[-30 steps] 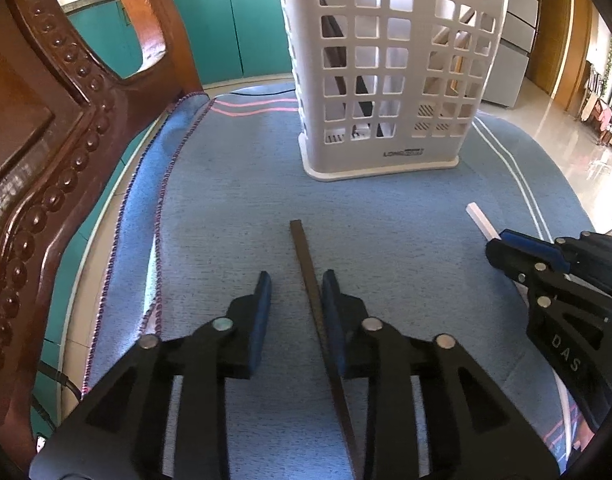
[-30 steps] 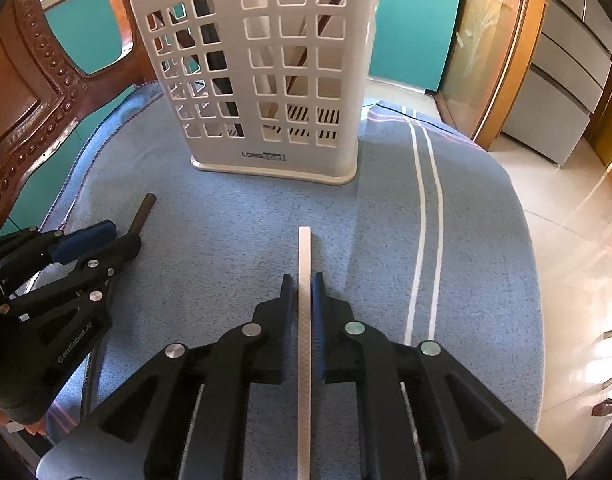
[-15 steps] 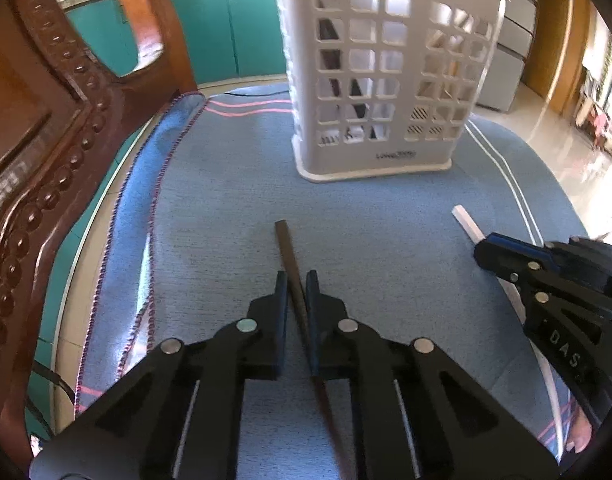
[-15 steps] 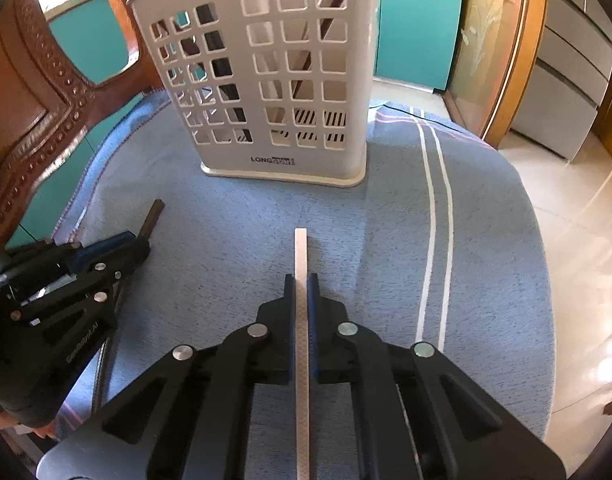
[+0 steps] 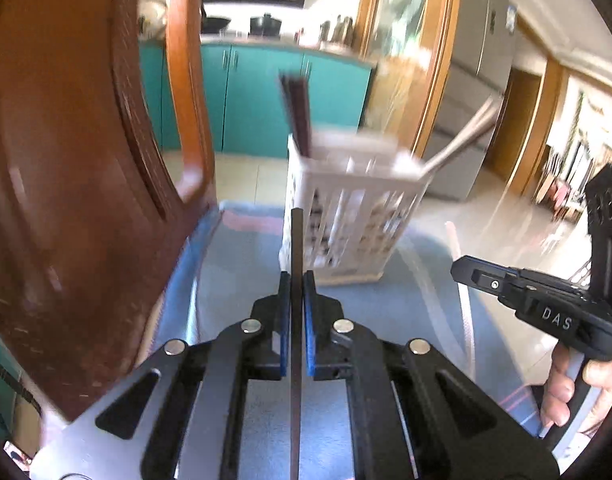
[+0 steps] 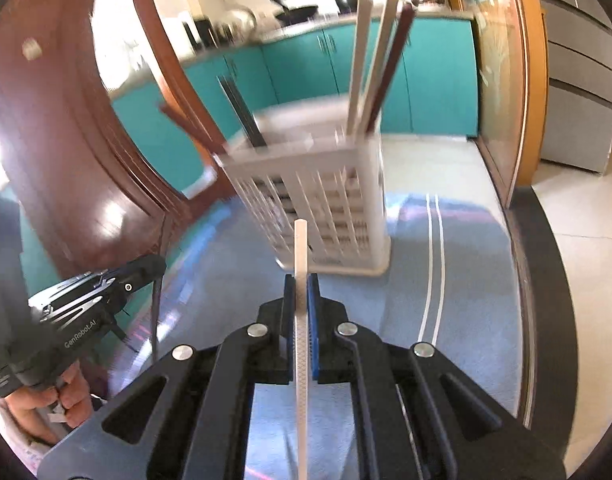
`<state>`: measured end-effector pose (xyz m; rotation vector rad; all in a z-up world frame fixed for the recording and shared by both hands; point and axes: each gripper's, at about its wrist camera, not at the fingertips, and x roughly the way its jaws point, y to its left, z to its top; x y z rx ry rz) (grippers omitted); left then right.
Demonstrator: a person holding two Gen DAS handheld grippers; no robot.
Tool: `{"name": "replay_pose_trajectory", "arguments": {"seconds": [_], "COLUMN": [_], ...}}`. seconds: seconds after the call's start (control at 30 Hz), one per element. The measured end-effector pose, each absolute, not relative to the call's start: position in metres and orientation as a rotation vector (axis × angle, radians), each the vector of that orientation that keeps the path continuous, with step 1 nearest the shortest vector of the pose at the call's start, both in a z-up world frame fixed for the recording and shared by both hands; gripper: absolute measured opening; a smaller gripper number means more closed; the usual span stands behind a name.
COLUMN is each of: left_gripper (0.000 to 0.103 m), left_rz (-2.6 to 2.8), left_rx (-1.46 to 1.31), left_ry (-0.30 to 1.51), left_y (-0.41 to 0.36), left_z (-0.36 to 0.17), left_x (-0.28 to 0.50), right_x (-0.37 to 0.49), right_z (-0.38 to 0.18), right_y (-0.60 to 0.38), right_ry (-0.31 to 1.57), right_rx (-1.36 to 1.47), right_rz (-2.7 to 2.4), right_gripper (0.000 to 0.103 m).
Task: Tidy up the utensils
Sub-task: 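Lift both chopsticks upright and lower them into the white caddy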
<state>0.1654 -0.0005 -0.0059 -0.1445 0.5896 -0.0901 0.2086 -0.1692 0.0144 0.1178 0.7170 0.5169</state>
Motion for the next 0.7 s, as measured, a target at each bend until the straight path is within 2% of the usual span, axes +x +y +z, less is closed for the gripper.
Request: {"name": "replay_pose_trajectory", "arguments": {"seconds": [0.2, 0.47, 0.57, 0.7], "left_gripper": [0.007, 0.007, 0.007, 0.007], "left_rz": [-0.134, -0.112, -0.072, -0.051], "left_rx": [-0.200, -0.254, -0.254, -0.292], "left_ry": [0.426, 0.064, 0.006, 0.053], "left_y": [0.007, 0.023, 0.024, 0.023], "left_z": [0.055, 0.158, 0.165, 0.150], "left_x": [0.139, 0.144, 0.159, 0.192], "right_x": [0.188, 0.197, 0.210, 0.232], "right_z": [0.077, 0.180, 0.188, 0.169], "right_y": [-0.193, -0.205, -0.208, -0.195], "right_ry": [0.566, 0.225, 0.102, 0.076], "right_rx": [0.179, 0.218, 0.241, 0.201], "right_rz": [0.557, 0.491, 0.436, 0.357], "right_gripper": [0.006, 0.006, 0.006, 0.006]}}
